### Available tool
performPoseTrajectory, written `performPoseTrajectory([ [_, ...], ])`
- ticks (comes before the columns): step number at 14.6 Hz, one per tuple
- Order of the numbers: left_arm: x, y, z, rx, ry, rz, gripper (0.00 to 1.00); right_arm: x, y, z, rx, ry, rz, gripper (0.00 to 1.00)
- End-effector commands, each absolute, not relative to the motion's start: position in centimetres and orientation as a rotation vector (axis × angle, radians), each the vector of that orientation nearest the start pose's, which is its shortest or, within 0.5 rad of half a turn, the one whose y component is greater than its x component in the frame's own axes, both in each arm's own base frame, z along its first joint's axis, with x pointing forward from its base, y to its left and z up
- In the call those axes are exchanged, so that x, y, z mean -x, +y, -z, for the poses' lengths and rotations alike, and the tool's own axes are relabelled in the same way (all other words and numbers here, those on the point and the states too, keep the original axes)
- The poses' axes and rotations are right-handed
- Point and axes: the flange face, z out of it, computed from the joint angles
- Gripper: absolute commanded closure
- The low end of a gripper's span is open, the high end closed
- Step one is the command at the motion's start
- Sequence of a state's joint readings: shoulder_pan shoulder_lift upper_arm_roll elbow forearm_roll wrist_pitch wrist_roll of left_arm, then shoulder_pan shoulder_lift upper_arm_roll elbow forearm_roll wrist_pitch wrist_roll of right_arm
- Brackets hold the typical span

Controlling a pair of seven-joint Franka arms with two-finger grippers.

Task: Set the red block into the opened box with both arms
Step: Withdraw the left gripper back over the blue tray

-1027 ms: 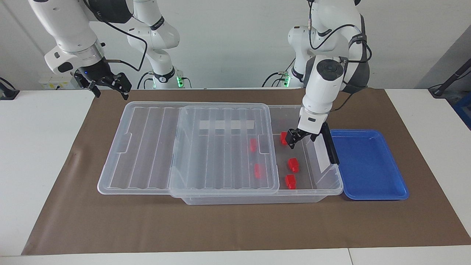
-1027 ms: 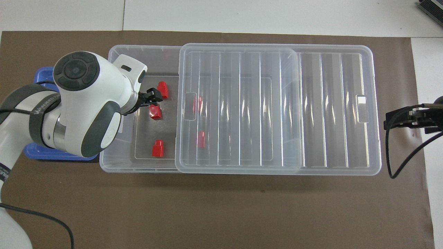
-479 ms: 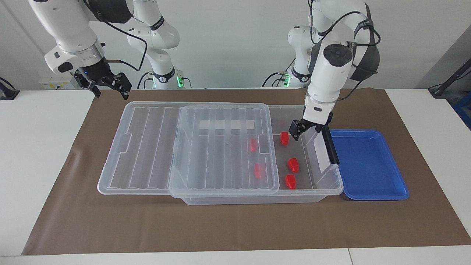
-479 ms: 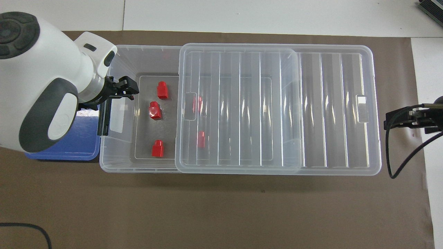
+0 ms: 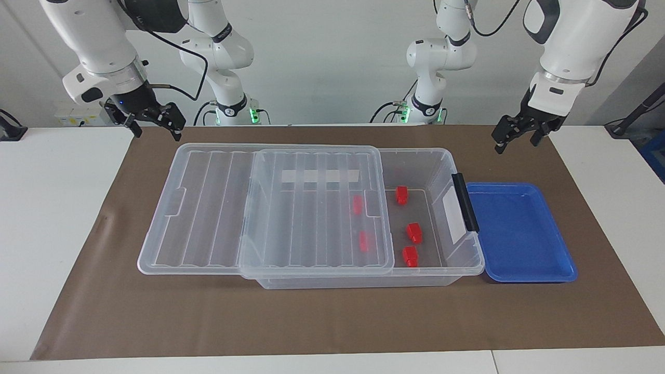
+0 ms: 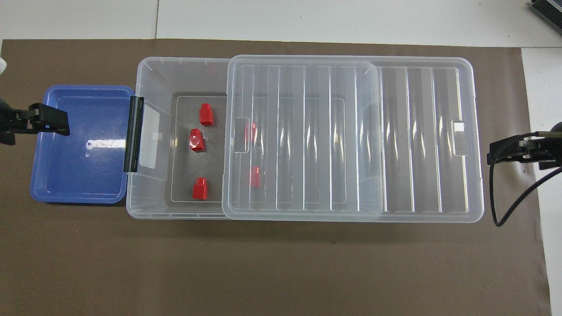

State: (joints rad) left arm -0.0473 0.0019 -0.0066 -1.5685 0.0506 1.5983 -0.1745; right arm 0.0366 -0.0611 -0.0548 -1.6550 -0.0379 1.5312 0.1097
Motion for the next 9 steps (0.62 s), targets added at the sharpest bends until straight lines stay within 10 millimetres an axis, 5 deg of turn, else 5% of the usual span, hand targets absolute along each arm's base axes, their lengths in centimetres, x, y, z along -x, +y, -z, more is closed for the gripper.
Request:
performPoseTrajectory([
  [1,-54.7,0.6,-63.1,3.089,-0.162,0.001,0.00,-53.0,-1.6,-61.5,3.147,0.227,-0.094,0.00],
  [9,-54.3,1.4,-62.5,3.096,-0.096,0.041,0.00,-53.0,-1.7,-61.6,3.146,0.232,-0.084,0.00],
])
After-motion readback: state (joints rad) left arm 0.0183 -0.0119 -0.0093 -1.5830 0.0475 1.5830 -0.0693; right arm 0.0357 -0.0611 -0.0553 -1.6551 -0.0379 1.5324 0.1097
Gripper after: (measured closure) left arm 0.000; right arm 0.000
